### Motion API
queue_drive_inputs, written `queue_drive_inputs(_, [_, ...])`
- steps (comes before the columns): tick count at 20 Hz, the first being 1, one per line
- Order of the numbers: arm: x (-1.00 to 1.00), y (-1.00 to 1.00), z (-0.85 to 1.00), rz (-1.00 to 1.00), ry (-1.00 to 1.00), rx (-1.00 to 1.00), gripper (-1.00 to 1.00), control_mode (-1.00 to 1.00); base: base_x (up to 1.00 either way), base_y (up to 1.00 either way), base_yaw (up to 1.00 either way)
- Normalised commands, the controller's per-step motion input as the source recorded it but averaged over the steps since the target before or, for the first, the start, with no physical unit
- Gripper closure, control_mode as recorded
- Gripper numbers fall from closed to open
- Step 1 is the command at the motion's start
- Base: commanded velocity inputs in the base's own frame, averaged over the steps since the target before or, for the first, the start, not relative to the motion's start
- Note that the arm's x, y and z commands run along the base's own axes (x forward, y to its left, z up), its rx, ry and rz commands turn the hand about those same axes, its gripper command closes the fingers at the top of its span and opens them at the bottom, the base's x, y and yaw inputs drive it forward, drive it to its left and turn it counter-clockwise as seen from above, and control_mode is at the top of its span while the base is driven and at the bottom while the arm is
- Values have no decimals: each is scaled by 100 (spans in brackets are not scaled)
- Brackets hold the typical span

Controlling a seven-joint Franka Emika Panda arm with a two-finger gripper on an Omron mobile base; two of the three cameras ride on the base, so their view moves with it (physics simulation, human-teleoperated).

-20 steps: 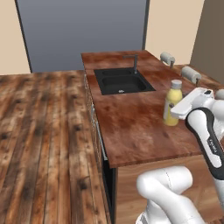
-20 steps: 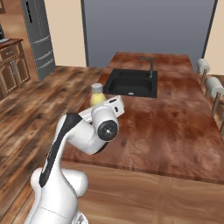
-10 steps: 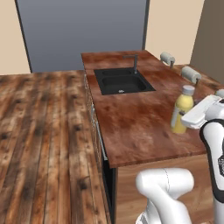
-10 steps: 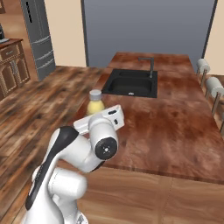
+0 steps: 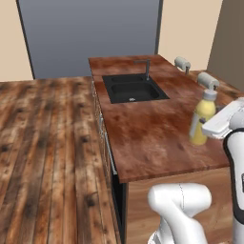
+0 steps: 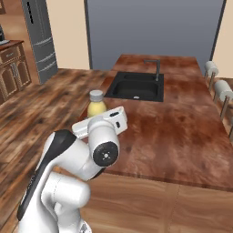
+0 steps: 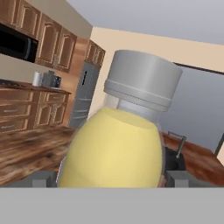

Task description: Pick the juice from the counter and place it in the open cabinet.

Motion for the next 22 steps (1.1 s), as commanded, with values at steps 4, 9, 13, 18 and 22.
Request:
queue_drive_inputs(4, [-12,0,8,0,0,0,100,100,-6,0,0])
queue_drive_inputs(9, [0,0,0,0,0,0,100,100,-41,10,12])
queue_drive_inputs(13, [0,0,0,0,0,0,100,100,-52,51,41])
queue_drive_inputs(18, [0,0,0,0,0,0,100,100,-45,76,67])
queue_drive_inputs(22, [0,0,0,0,0,0,100,100,-39,61,79])
